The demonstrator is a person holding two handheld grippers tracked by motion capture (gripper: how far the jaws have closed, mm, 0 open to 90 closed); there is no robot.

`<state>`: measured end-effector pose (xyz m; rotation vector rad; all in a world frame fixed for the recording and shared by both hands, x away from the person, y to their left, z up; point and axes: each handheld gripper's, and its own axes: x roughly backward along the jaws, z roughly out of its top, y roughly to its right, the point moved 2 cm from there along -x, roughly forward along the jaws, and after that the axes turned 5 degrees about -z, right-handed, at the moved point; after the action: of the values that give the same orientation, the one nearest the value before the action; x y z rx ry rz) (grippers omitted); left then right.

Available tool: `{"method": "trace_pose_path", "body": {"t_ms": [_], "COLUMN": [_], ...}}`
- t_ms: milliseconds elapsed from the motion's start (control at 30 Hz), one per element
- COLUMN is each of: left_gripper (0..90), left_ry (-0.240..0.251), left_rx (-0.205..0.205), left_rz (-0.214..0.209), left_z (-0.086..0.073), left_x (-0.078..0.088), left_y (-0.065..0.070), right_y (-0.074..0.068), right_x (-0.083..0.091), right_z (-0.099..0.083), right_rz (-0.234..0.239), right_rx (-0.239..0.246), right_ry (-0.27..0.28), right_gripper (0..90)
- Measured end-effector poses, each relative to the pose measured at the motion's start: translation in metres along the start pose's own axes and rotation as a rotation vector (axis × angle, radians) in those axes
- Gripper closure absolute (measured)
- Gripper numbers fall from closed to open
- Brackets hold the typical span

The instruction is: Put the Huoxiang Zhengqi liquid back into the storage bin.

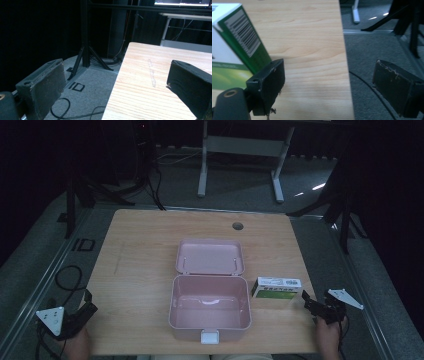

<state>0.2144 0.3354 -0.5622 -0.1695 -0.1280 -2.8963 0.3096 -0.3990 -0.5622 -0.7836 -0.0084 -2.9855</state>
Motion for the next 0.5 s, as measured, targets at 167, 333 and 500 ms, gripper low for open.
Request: {"method": "trace_pose_path", "body": {"t_ms": [167, 333, 500], "left_gripper": [2.1, 2.1, 2.1], "left_ry": [-0.024, -0.014, -0.028], "left_rx": [-0.038, -0.012, -0.034], "left_rz": [-0.040, -0.043, -0.050], "left_z": [-0.001, 0.000, -0.001], "left_x": [-0.004, -0.002, -0.003], "left_y": [0.004, 0.002, 0.004], "right_y": [-0.002, -0.006, -0.006], "right_x": [-0.006, 0.000, 0.006], "right_z": [0.000, -0.003, -0.005], "right_rz": [0.074, 0.189, 0.245], "right_rx": [0.018, 0.079, 0.147], "right_ry": [-0.109, -0.154, -0.203], "right_gripper": [13.2, 12.1, 12.9]}}
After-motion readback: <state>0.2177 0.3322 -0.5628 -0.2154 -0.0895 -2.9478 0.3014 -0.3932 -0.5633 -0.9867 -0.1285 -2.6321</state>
